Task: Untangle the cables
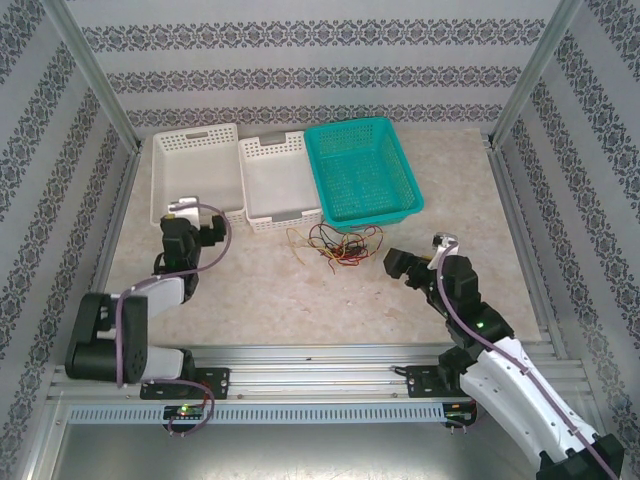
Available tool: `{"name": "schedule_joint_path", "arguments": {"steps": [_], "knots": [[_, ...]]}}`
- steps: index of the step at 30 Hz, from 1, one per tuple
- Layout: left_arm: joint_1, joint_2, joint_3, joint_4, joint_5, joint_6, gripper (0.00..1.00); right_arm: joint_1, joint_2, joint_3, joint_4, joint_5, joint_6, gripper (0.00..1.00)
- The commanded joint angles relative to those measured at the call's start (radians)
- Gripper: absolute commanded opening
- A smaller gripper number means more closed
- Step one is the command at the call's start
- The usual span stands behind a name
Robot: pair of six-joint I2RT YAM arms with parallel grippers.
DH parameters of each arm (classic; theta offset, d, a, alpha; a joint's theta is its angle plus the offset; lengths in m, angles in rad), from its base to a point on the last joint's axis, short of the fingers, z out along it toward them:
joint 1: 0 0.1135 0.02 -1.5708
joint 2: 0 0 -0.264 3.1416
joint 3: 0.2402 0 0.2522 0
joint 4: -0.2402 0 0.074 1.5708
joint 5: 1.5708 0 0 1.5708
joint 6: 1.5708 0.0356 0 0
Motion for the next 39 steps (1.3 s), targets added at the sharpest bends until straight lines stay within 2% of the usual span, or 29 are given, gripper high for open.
{"name": "schedule_joint_path", "arguments": {"steps": [1,4,10,13,15,17,19,24,27,30,33,39], "knots": [[0.005,-0.111,0.064,-0.251,-0.106,-0.172,1.00,0.029,0.019,-0.009,0.031,0.061,-0.011,0.98],[0.004,-0.213,0.100,-0.382,-0.069,-0.264,1.00,0.042,0.062,0.015,0.028,0.055,-0.023,0.98],[0.004,-0.453,0.086,-0.637,-0.030,-0.596,1.00,0.056,0.119,0.016,0.043,0.040,-0.012,0.98],[0.004,-0.604,0.019,-0.579,0.076,-0.751,1.00,0.063,0.148,0.008,0.054,0.039,-0.013,0.98],[0.005,-0.683,0.013,-0.583,0.201,-0.785,1.00,0.064,0.173,0.016,0.052,0.045,-0.013,0.98],[0.004,-0.711,0.028,-0.655,0.300,-0.808,1.00,0.066,0.207,0.025,0.059,0.040,-0.018,0.98],[0.004,-0.707,0.056,-0.753,0.386,-0.768,1.00,0.067,0.248,0.033,0.077,0.032,-0.017,0.98],[-0.002,-0.733,0.009,-0.880,0.437,-0.793,1.00,0.072,0.364,0.059,0.154,-0.017,-0.012,0.96],[-0.026,-0.740,-0.010,-0.930,0.436,-0.792,1.00,0.079,0.461,0.095,0.200,-0.052,-0.013,0.94],[-0.093,-0.723,-0.011,-0.974,0.390,-0.755,1.00,0.093,0.567,0.153,0.217,-0.085,-0.028,0.92],[-0.204,-0.693,-0.006,-1.016,0.292,-0.725,1.00,0.119,0.656,0.201,0.232,-0.088,-0.041,0.90],[-0.408,-0.626,0.000,-1.030,0.132,-0.712,0.99,0.151,0.755,0.249,0.266,-0.003,-0.053,0.86]]}}
